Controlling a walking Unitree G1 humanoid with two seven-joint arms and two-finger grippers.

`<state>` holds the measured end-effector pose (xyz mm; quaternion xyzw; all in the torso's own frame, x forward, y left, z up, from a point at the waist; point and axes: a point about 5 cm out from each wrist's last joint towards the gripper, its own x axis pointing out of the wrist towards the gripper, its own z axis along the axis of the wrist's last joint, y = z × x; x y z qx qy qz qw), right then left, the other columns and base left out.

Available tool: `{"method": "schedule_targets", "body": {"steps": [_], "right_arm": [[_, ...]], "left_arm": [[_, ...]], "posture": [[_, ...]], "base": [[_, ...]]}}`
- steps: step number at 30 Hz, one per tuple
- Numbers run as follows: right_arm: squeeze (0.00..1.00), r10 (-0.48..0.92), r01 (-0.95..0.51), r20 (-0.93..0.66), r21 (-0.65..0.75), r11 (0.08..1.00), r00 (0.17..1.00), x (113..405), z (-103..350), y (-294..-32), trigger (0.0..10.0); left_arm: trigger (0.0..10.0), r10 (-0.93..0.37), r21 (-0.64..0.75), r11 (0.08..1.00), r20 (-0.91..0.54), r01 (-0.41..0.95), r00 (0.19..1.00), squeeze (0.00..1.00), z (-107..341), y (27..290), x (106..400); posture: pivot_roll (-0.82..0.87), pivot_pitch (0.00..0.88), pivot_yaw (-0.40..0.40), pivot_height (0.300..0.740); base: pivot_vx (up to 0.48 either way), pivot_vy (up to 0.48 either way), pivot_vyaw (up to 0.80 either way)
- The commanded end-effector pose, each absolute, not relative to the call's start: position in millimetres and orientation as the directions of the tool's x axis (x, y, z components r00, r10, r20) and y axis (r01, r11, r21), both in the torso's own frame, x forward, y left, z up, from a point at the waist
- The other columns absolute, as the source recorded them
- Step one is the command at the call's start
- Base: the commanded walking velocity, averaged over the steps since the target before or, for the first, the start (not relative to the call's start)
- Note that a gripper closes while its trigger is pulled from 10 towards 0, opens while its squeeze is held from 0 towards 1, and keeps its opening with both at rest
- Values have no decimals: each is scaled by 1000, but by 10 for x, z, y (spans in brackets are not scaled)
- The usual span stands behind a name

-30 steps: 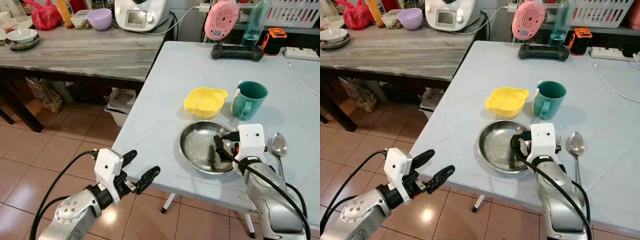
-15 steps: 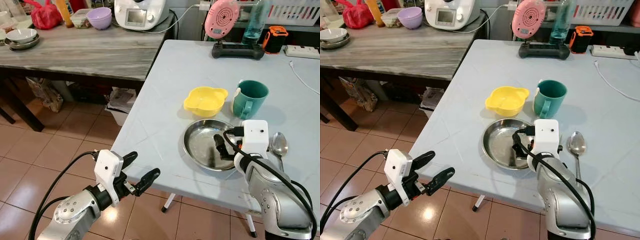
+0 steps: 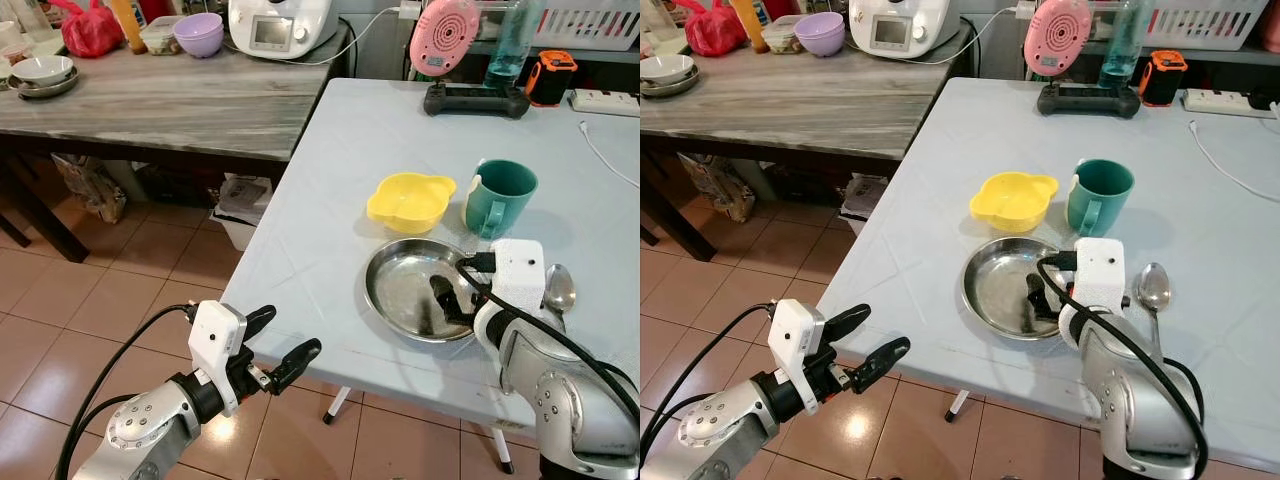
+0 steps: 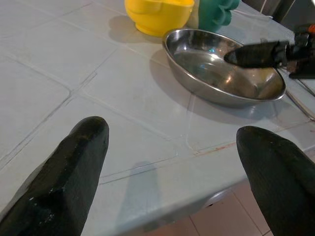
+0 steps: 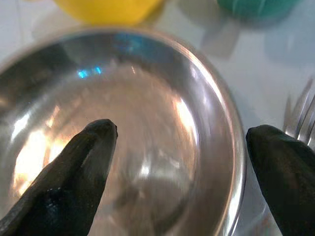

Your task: Setting the table

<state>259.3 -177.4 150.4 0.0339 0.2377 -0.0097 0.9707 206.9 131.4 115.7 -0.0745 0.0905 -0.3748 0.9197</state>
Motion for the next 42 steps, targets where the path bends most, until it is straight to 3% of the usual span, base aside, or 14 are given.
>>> {"method": "schedule_targets", "body": {"steps": [1,8,9,42], "right_arm": [[0,-9,46,-474,67,997,881,2563,1517,-1778,10000],[0,12,43,-515,95,995,857,2539,1455,-1760,10000],[0,25,42,-516,117,992,857,2550,1435,-1735,0],[0,99,-23,-544,145,989,833,2693,1234,-1548,0]], "left_arm": [[10000,-705,-197,707,-120,680,699,0,1177,1324,2060],[10000,-710,-199,702,-122,684,694,0,1176,1319,2072],[10000,-711,-201,701,-123,685,692,0,1166,1320,2076],[10000,-713,-204,700,-126,685,690,0,1214,1270,2052]], "posture": [[-137,117,77,740],[-138,117,79,740],[-138,118,80,740],[-124,116,65,740]], "base": [[0,0,0],[0,0,0],[0,0,0],[0,0,0]]}}
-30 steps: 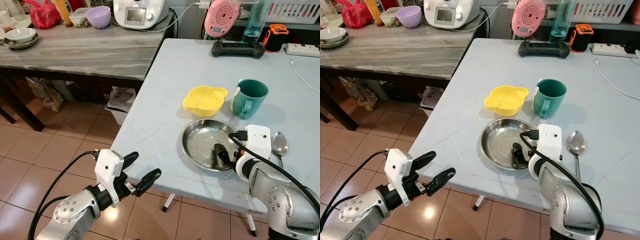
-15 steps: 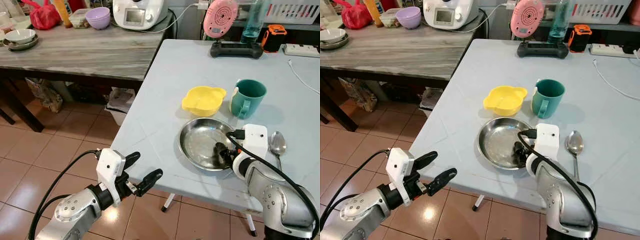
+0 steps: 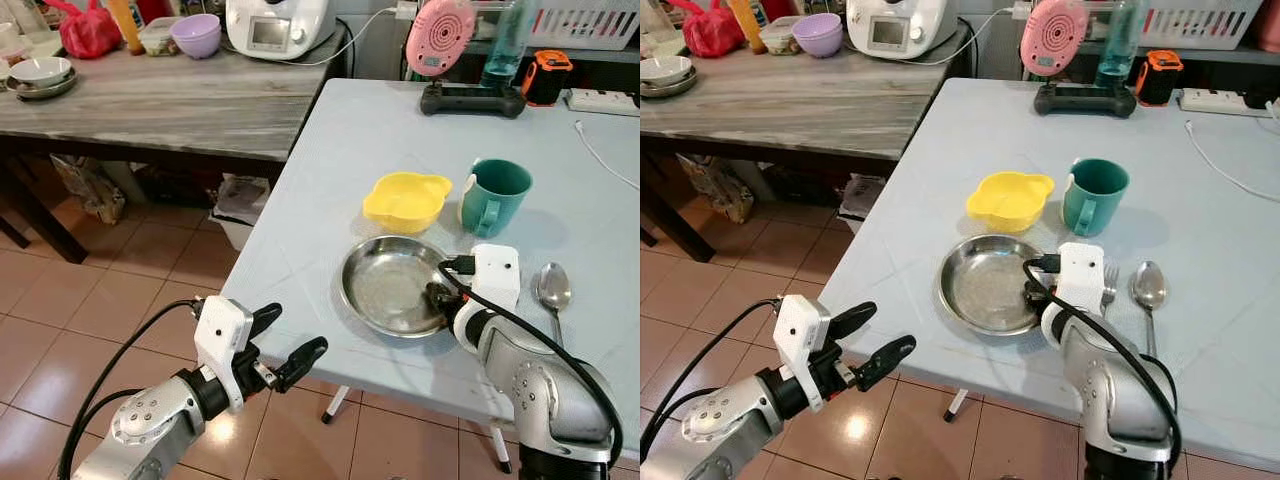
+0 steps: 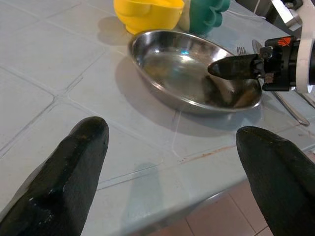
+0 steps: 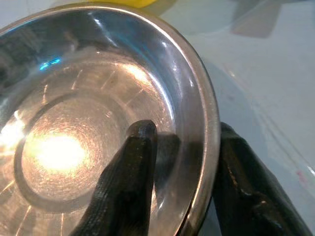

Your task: Setting the table

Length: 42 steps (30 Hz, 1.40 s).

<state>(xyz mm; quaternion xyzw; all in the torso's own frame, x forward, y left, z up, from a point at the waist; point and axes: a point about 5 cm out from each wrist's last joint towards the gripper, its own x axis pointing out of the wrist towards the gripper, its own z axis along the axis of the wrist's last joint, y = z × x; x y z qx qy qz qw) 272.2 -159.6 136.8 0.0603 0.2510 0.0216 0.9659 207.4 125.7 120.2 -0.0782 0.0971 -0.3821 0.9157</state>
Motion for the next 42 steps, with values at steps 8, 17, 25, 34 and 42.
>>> {"method": "schedule_targets", "body": {"steps": [8,17,25,34,42], "right_arm": [[0,93,-10,-553,151,989,828,2696,1212,-1565,0],[0,104,-16,-549,163,987,829,2714,1207,-1558,0],[0,165,-88,-482,179,980,861,2805,1245,-1481,0],[0,206,-193,-275,77,978,939,2906,1379,-1386,0],[0,185,-172,-196,81,982,963,2922,1293,-1430,1255]], "left_arm": [[10000,-717,-205,694,-122,690,686,0,1245,1235,2038],[10000,-704,-194,708,-117,679,701,0,1296,1239,2072],[10000,-486,-124,873,-135,472,864,0,1139,1512,2268],[10000,-230,-151,966,-115,212,966,0,991,1872,2387],[10000,-112,-183,978,-81,95,990,0,924,1949,2429]], "posture": [[-124,112,64,740],[-124,108,63,740],[-112,94,57,740],[-102,90,49,740],[-105,89,51,740]], "base": [[0,0,0],[0,0,0],[0,0,0],[0,0,0],[0,0,0]]}}
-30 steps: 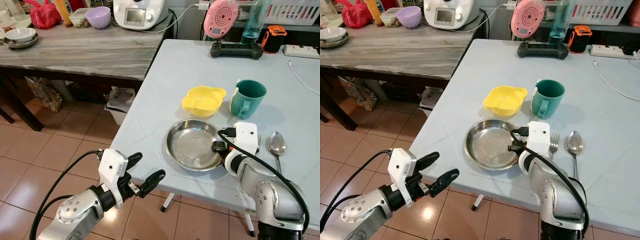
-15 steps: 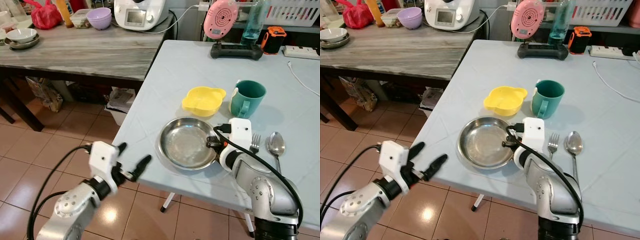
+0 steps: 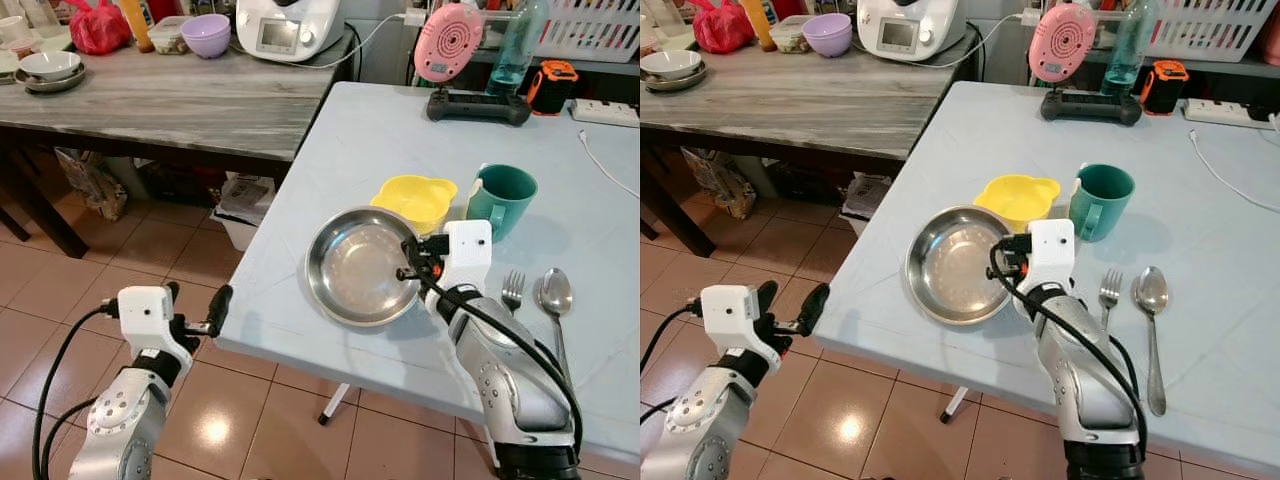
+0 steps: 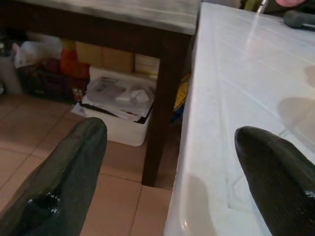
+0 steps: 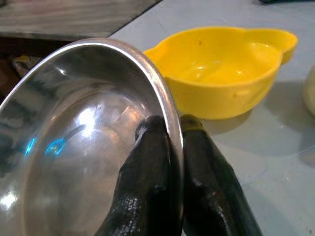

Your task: Setting the table

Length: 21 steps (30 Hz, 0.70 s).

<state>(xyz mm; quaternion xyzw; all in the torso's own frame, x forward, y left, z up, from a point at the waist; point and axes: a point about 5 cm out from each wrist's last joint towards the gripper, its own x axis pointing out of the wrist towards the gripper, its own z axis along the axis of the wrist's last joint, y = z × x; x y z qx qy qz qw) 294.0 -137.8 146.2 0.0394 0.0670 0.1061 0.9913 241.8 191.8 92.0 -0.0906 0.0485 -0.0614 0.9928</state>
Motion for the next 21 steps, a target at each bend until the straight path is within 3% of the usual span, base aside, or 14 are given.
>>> {"method": "schedule_targets", "body": {"steps": [1,2,13,21], "right_arm": [[0,186,-174,-197,79,982,963,2920,1281,-1428,1255],[0,183,-172,-193,75,982,964,2919,1272,-1431,10000],[0,173,-163,-173,74,984,969,2918,1232,-1439,10000],[0,191,-180,-144,88,980,971,2917,1263,-1402,10000]], "left_arm": [[10000,-112,-183,978,-81,95,990,0,920,1947,2430],[10000,-116,-181,978,-79,100,990,0,919,1937,2434],[10000,-114,-180,979,-65,100,991,0,943,1970,2487],[10000,-126,-182,977,-66,112,990,0,937,1945,2480]], "posture": [[-105,89,51,740],[-105,89,51,740],[-109,96,61,740],[-107,99,67,740]], "base": [[0,0,0],[0,0,0],[0,309,0],[0,443,-557]]}}
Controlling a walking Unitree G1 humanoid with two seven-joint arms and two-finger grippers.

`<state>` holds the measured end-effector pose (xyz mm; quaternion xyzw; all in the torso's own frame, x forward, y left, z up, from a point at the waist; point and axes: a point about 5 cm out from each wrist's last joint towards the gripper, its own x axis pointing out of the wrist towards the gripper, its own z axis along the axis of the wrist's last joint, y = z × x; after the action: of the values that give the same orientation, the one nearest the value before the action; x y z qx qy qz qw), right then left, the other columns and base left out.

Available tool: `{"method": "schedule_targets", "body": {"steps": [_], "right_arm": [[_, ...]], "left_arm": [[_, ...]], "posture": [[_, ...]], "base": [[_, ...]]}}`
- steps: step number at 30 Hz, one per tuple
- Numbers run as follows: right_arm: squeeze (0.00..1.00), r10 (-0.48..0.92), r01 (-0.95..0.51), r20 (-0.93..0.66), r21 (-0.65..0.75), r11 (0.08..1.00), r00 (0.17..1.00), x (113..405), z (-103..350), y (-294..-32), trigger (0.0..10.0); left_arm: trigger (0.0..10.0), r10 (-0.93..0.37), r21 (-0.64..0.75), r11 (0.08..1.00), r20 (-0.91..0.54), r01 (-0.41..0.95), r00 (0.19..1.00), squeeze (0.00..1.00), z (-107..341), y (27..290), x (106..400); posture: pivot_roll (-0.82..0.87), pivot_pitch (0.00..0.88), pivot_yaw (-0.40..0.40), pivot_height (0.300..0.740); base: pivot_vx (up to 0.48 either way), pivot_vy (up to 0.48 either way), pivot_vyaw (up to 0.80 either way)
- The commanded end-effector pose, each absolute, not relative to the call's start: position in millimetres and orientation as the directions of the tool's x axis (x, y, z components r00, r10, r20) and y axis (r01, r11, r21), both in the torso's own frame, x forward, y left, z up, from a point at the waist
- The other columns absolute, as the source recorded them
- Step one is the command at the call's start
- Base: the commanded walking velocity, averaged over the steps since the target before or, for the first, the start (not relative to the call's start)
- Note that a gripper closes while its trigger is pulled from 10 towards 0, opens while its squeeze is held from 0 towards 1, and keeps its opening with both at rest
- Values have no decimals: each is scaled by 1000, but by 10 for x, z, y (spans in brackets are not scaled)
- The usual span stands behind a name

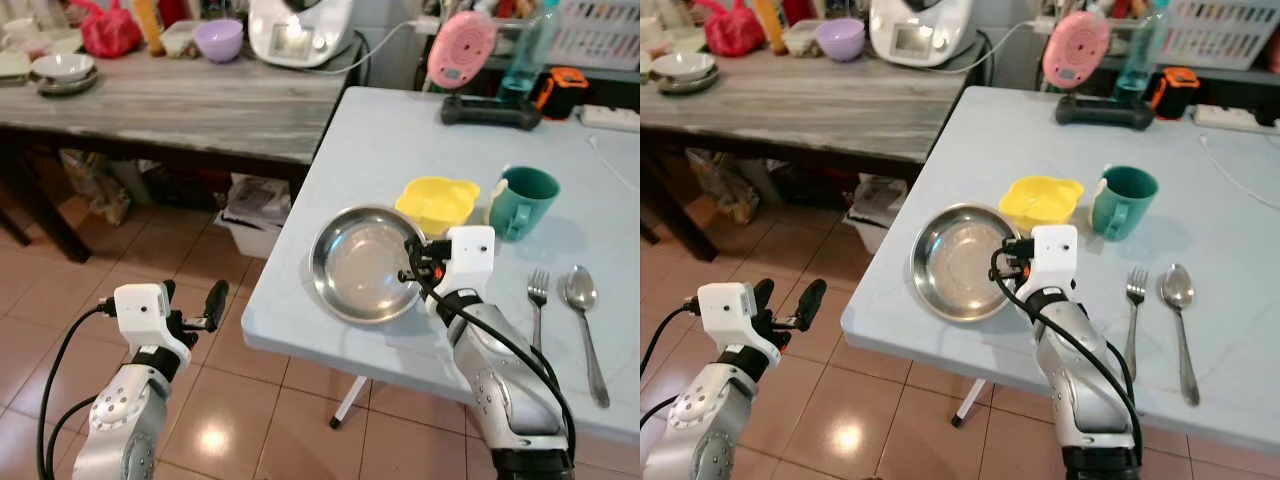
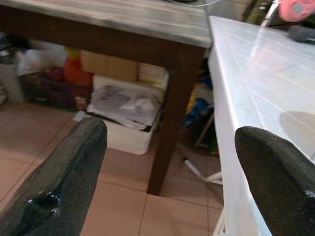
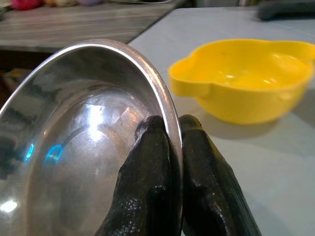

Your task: Setting the table

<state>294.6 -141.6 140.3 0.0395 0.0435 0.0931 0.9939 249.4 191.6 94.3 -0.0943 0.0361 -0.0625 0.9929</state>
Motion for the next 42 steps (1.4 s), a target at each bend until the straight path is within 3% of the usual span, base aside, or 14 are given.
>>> {"method": "schedule_targets", "body": {"steps": [1,42], "right_arm": [[0,191,-179,-144,89,980,971,2917,1262,-1402,10000],[0,199,-195,-50,74,978,979,3002,1365,-1335,10000]], "left_arm": [[10000,-126,-182,977,-66,112,990,0,938,1945,2480],[10000,-49,-139,989,-8,48,999,0,979,1956,2548]], "posture": [[-107,99,67,740],[-92,61,66,740]], "base": [[0,480,-594],[0,480,-21]]}}
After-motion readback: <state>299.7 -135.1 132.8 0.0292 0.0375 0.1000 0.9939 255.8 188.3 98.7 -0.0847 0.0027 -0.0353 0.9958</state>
